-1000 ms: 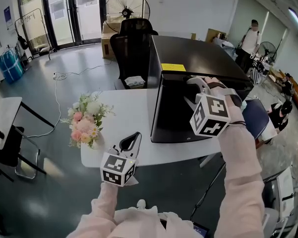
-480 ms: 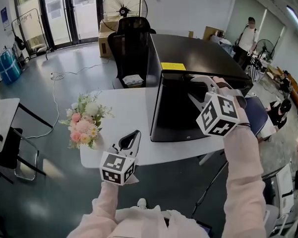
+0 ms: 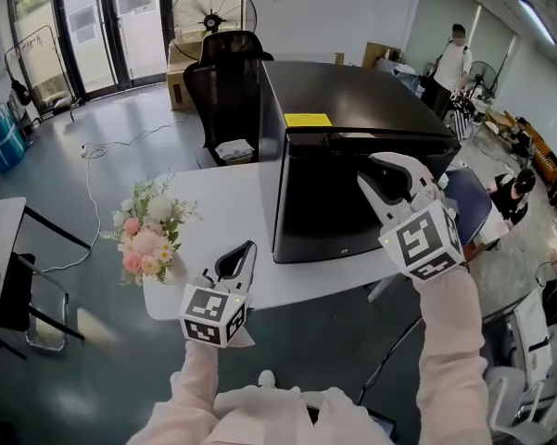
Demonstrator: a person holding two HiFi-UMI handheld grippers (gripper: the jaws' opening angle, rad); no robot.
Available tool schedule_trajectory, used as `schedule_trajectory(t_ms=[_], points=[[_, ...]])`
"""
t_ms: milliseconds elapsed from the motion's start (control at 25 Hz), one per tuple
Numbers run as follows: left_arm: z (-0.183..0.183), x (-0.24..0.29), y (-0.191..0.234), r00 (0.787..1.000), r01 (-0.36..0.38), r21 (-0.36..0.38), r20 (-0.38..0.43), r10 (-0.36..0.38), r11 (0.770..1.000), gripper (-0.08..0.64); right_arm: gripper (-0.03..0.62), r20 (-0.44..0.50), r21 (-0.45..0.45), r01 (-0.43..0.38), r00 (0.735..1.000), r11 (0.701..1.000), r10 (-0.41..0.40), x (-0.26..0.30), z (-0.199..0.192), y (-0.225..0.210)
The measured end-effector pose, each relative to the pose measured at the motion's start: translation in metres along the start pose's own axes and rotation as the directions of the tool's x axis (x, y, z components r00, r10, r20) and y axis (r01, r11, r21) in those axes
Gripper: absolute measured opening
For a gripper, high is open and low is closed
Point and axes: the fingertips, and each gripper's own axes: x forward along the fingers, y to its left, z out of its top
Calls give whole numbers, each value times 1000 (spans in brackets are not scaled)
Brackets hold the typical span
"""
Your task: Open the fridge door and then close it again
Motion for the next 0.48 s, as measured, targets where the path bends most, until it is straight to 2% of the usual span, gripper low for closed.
schedule_trajectory(t_ms=[80,160,320,480], points=[[1,0,0,1000,0,0,3,0,1000,11,112,55,140,12,998,990,-19,-13,-2,5],[0,1,0,1000,-1,-3,5,1,1000,11,106,108,288,15,993,958,-48,-25,-6,13],[-6,0,-4,1000,3,-13,-2,-3,1000,11,82,144,526,14,984,850,-106,-42,-28,40],[-14,-5,-9,1000,6,-30,-4,-7,1000,11,55,142,677,-3,982,736,-127,-51,-48,74]])
